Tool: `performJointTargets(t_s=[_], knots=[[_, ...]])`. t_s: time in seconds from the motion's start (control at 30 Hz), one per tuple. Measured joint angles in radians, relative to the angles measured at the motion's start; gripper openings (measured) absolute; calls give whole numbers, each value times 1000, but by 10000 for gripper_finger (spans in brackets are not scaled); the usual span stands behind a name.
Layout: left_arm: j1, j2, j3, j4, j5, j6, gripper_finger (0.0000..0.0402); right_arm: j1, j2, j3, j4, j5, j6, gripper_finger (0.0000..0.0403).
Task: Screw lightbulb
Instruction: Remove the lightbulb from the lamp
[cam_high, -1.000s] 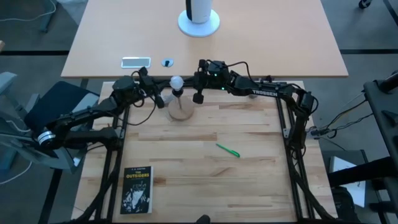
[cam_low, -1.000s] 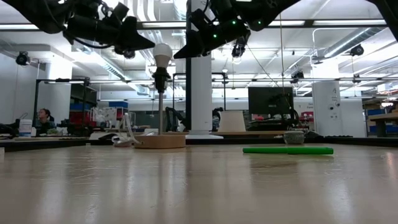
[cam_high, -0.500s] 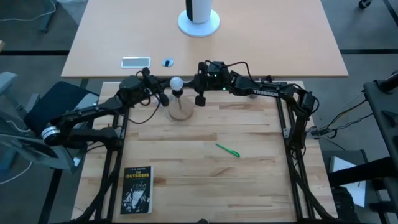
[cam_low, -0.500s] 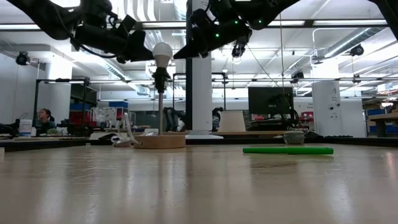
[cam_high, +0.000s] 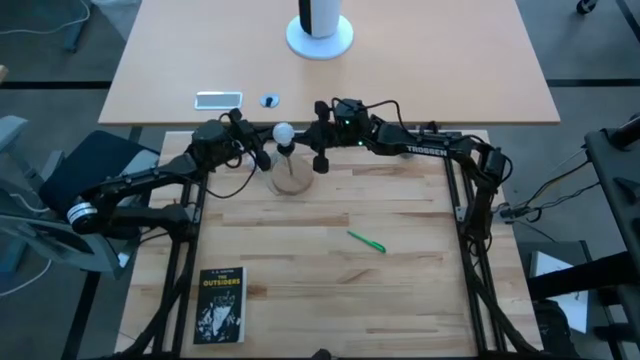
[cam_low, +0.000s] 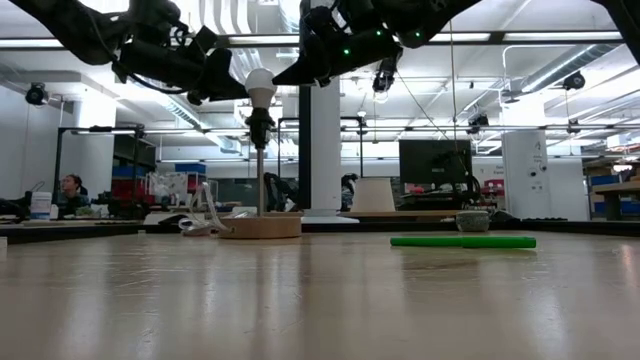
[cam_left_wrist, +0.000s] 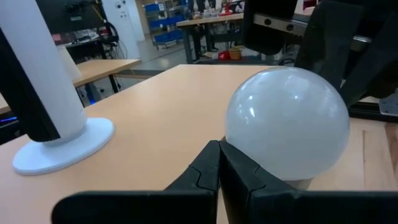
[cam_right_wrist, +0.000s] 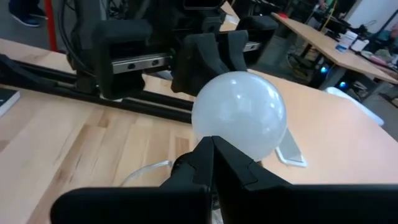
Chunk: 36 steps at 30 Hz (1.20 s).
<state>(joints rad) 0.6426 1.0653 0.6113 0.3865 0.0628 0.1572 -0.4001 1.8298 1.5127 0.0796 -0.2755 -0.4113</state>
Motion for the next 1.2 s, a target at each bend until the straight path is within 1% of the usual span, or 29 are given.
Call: performJointTargets(t_s=[0.4, 0.67, 1.0, 1.2], knots=[[0, -45, 2, -77, 16, -12, 0, -12, 2, 0, 1, 21, 17, 0], [-6, -106, 2, -151, 65, -16, 0, -24, 6, -4, 11, 44, 37, 0], [-4, -133, 2, -162, 37, -17, 0, -21, 6, -10, 6, 25, 38, 0], [-3, -133, 2, -173, 21, -17, 0, -21, -2, -11, -23, 38, 45, 0]])
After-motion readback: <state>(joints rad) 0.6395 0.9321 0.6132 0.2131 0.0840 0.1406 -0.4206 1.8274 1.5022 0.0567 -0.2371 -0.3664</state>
